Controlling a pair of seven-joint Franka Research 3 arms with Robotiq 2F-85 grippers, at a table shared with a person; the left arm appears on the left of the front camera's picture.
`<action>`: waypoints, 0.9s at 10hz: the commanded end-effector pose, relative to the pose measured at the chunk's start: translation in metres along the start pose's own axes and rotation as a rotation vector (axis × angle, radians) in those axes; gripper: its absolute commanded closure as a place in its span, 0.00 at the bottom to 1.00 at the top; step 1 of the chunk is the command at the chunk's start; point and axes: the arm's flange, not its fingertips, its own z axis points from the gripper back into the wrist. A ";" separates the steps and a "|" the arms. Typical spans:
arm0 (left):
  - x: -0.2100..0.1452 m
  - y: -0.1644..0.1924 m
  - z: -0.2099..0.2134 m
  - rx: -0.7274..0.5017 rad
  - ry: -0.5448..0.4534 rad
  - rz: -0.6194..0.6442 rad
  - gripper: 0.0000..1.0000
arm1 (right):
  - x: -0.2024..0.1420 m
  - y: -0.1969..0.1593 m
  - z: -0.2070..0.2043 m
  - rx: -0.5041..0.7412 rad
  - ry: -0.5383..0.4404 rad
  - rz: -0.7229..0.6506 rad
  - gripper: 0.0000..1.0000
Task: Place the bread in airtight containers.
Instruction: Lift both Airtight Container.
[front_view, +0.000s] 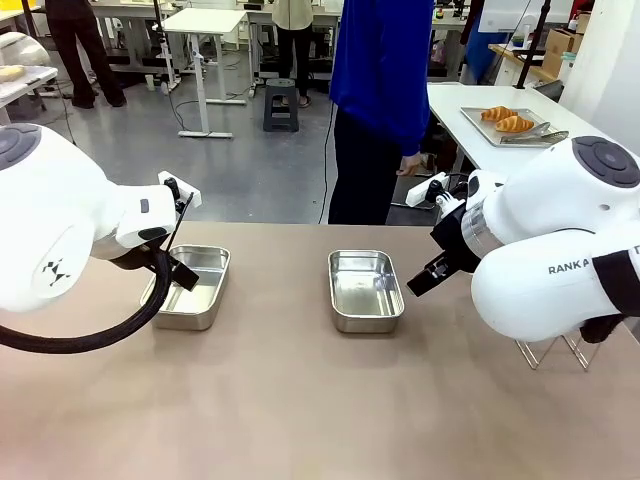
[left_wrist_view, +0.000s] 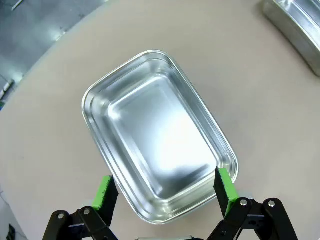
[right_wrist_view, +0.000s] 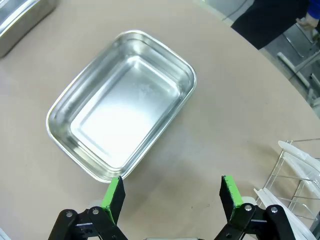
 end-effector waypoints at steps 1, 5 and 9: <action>0.000 0.000 0.000 0.000 0.000 0.000 0.00 | 0.000 0.000 0.000 0.000 0.000 0.000 0.00; 0.054 0.101 0.100 -0.148 -0.124 0.008 0.00 | 0.055 -0.096 0.111 0.084 -0.178 -0.093 0.00; -0.019 0.231 0.165 -0.486 -0.359 -0.174 0.00 | -0.016 -0.210 0.173 0.299 -0.364 -0.005 0.00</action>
